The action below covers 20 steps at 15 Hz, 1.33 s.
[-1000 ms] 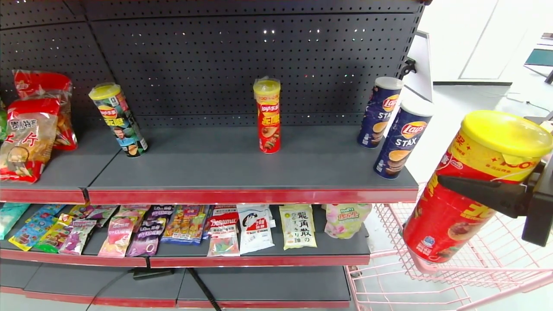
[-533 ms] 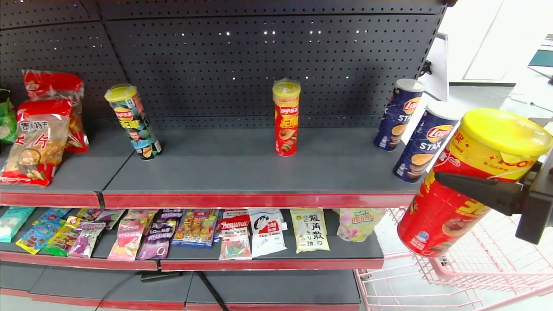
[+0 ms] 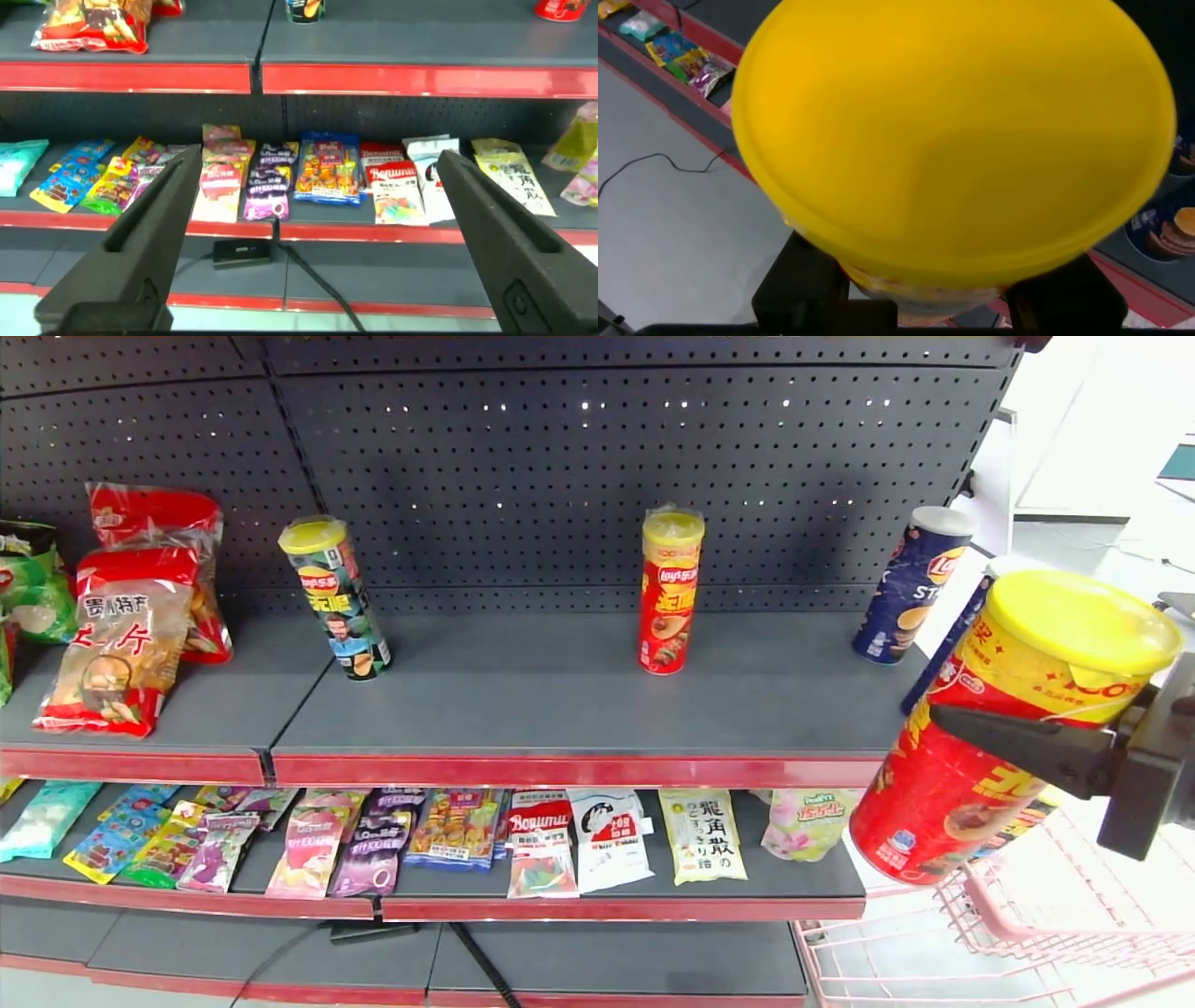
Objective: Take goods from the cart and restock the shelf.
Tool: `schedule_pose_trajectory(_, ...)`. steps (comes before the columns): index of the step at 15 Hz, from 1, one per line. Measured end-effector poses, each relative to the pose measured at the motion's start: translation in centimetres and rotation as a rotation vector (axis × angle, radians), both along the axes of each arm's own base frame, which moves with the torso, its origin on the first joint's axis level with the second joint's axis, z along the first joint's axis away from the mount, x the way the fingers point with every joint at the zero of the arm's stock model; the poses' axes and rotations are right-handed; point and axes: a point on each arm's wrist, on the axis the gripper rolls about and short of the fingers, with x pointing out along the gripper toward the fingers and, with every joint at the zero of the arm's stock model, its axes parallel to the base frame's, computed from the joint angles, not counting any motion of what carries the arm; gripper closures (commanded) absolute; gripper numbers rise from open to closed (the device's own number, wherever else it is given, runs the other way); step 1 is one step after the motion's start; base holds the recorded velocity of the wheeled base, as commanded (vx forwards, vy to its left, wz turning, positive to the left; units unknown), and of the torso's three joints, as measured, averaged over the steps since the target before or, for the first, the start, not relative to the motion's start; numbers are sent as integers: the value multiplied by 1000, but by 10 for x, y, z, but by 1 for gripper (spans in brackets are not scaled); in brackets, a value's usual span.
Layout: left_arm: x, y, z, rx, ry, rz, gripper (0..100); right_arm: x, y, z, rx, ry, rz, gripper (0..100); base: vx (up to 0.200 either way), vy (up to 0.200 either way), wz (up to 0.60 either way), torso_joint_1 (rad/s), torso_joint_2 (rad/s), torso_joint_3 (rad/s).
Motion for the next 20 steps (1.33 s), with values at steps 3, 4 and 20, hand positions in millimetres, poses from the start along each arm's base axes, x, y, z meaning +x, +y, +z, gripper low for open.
schedule_pose_trajectory(3, 0, 0, 0, 0, 0, 0, 0, -1, 0, -2, -2, 3, 4, 100, 200, 0, 0, -2, 1, 5)
schedule_pose_trajectory(4, 0, 0, 0, -1, 0, 0, 0, -1, 0, -3, -4, 5, 2, 100, 200, 0, 0, 22, -2, 2)
schedule_pose_trajectory(20, 0, 0, 0, -1, 0, 0, 0, 0, 2, -2, 3, 4, 34, 100, 88, 0, 0, -1, 1, 2)
